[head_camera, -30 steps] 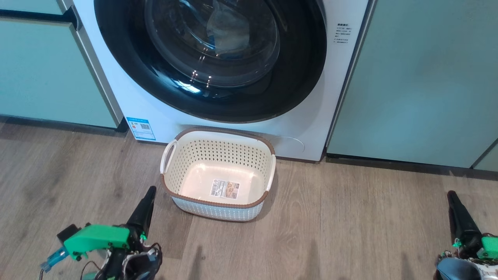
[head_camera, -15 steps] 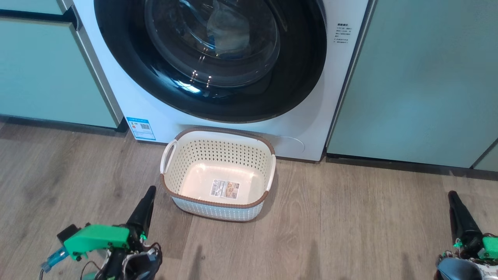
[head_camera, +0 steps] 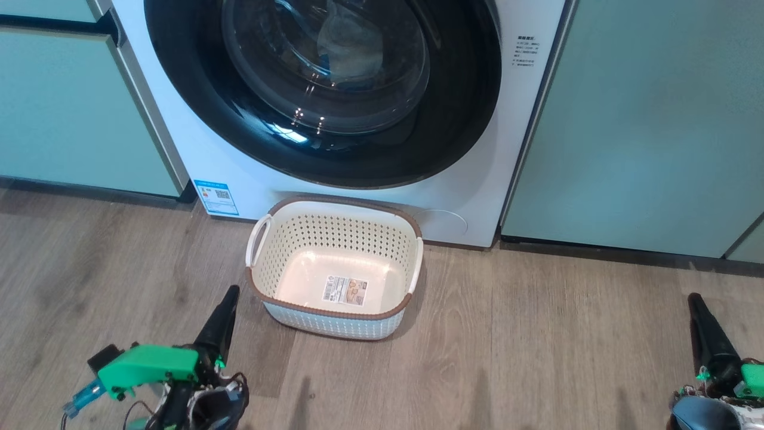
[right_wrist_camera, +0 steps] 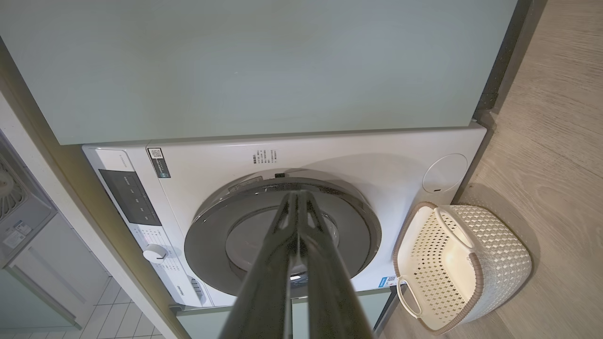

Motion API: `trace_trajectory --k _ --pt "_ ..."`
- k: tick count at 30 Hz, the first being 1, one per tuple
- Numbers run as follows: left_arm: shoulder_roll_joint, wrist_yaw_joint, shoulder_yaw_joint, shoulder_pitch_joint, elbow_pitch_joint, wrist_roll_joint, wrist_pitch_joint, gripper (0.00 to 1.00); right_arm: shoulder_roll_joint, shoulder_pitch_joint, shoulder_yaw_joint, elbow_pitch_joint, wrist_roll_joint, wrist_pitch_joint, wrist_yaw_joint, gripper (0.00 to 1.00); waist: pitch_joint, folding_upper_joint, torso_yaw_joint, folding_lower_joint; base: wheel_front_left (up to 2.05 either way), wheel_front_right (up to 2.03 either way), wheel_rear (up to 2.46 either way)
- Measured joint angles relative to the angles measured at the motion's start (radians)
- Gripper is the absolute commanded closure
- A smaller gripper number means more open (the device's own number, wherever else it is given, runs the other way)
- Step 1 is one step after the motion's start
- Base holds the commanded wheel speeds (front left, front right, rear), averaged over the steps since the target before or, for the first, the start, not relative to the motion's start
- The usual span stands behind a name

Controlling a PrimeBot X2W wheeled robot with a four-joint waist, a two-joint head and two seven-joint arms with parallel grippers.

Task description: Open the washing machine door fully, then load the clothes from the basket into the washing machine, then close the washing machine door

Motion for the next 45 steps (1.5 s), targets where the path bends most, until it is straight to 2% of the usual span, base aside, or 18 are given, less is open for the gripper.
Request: trace_trajectory --k 45 --pt "-0.005 0.0 0.005 0.0 0.0 0.0 0.009 1.0 0.003 0.0 -0.016 0.0 -0.006 0.005 0.0 1.0 0.0 0.0 0.0 0.0 0.0 0.0 0.0"
